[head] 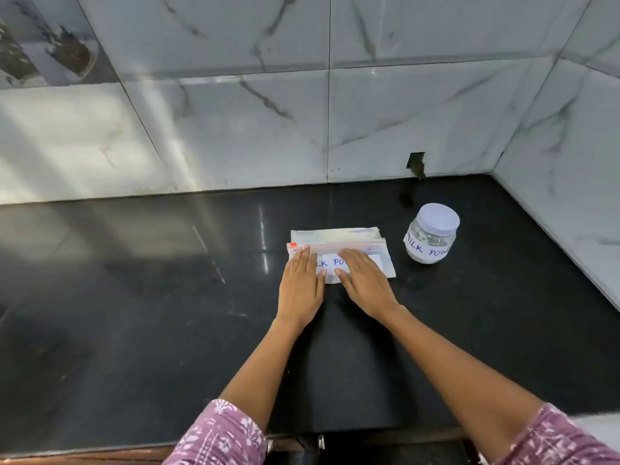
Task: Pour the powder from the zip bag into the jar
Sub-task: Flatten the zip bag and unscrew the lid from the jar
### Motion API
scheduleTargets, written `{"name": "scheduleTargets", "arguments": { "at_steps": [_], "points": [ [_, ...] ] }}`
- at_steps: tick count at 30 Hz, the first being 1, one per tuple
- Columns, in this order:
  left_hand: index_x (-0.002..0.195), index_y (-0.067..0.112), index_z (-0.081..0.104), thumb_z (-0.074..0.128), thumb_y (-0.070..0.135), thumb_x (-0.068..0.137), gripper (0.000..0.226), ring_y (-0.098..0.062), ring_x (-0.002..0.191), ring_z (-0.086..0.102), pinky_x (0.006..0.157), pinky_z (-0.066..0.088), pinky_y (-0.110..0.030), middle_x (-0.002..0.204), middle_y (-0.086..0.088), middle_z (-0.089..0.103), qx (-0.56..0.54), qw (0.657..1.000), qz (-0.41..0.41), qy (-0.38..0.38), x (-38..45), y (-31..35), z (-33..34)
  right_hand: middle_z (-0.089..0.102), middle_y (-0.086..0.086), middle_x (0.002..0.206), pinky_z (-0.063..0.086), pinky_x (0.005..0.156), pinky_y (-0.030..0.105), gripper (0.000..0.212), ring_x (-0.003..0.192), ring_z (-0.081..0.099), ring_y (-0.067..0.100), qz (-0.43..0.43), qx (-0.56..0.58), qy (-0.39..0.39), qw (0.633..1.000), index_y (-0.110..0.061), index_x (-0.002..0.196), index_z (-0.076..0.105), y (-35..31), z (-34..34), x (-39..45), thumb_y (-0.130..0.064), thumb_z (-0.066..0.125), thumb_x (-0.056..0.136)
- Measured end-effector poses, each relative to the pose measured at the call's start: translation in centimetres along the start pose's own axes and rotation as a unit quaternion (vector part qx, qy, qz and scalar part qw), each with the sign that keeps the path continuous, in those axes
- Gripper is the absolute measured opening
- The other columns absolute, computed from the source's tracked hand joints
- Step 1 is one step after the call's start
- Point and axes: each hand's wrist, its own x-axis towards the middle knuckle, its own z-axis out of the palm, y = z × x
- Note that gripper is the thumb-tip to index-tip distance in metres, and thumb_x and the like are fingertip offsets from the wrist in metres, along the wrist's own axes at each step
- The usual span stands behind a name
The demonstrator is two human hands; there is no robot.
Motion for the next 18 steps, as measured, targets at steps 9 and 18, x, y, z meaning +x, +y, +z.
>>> {"name": "scheduleTargets", "arguments": {
  "at_steps": [9, 18],
  "points": [
    [0.144, 0.003, 0.031, 0.032, 0.015, 0.101, 0.045, -0.024, 0.143, 0.023, 0.117, 0.019, -0.032, 0.153, -0.012, 0.031, -0.019, 0.997, -0.075, 0.009, 3.2, -1.3, 0.3, 0.038, 0.006, 0.148, 0.019, 0.115, 0.031, 0.040, 0.137, 0.032, 0.020, -0.025, -0.031, -0.064, 0.997, -0.010, 0.134, 0.045, 0.4, 0.8, 4.9, -0.022, 0.046, 0.096],
    [0.141, 0.004, 0.038, 0.037, 0.012, 0.100, 0.042, -0.021, 0.138, 0.032, 0.111, 0.031, -0.031, 0.148, -0.010, 0.040, -0.028, 0.995, -0.098, -0.007, 3.7, -2.5, -0.9, 0.057, 0.007, 0.116, 0.042, 0.091, 0.026, 0.029, 0.105, 0.055, 0.021, -0.033, -0.006, -0.052, 0.998, -0.010, 0.118, 0.059, -0.6, 0.7, 7.8, -0.012, 0.056, 0.090]
  ]
}}
